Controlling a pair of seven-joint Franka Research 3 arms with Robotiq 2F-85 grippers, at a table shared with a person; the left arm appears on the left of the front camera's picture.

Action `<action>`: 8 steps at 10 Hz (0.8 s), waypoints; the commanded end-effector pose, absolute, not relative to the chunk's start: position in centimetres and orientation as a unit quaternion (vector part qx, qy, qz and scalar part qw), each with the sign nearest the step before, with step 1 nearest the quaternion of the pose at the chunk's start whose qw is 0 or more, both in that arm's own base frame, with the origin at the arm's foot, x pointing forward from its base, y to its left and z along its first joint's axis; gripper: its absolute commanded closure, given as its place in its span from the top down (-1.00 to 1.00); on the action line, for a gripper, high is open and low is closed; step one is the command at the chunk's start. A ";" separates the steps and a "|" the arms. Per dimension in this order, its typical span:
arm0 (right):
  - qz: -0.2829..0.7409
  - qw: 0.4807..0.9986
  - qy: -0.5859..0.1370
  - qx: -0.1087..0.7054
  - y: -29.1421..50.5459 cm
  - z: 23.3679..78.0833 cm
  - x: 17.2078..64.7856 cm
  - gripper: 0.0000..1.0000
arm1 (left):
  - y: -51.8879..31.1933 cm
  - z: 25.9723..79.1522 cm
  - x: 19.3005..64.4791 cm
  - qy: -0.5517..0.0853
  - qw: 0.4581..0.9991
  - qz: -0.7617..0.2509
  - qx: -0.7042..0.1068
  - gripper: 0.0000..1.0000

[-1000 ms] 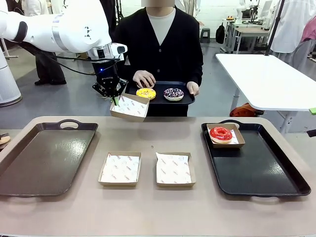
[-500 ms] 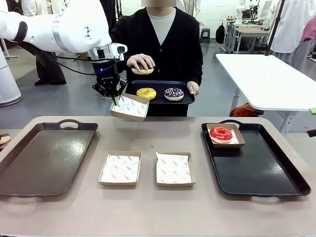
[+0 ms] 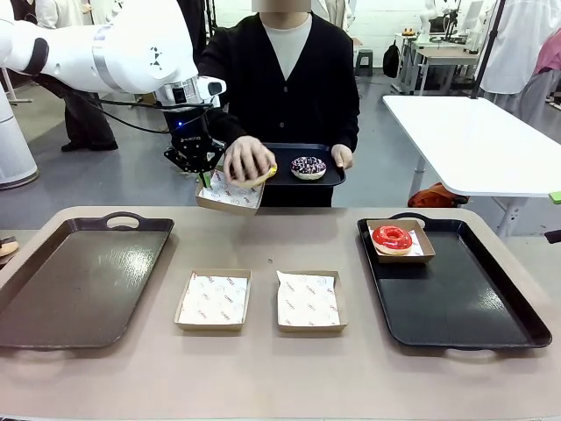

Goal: Individually package the donuts and arrange them on the tray.
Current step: Place the picked Paper togo box on the Handle tray while simultaneously picking up another Paper togo box from the table with the other hand.

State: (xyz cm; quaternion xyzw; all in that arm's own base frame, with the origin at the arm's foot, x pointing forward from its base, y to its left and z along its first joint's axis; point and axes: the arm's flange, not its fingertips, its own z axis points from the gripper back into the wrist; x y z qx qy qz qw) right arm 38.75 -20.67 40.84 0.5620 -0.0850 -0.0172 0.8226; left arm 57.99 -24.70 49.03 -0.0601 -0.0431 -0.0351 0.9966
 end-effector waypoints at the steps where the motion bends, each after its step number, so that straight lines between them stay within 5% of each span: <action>1: -0.021 0.823 -0.084 0.562 -20.7 41.0 38.8 1.00 | -24.5 49.1 57.7 -0.045 0.997 -0.036 -0.060 -1.00; 8: -0.021 0.823 -0.084 0.562 -20.7 41.0 38.8 1.00 | -24.5 49.1 57.7 -0.045 0.997 -0.036 -0.060 -1.00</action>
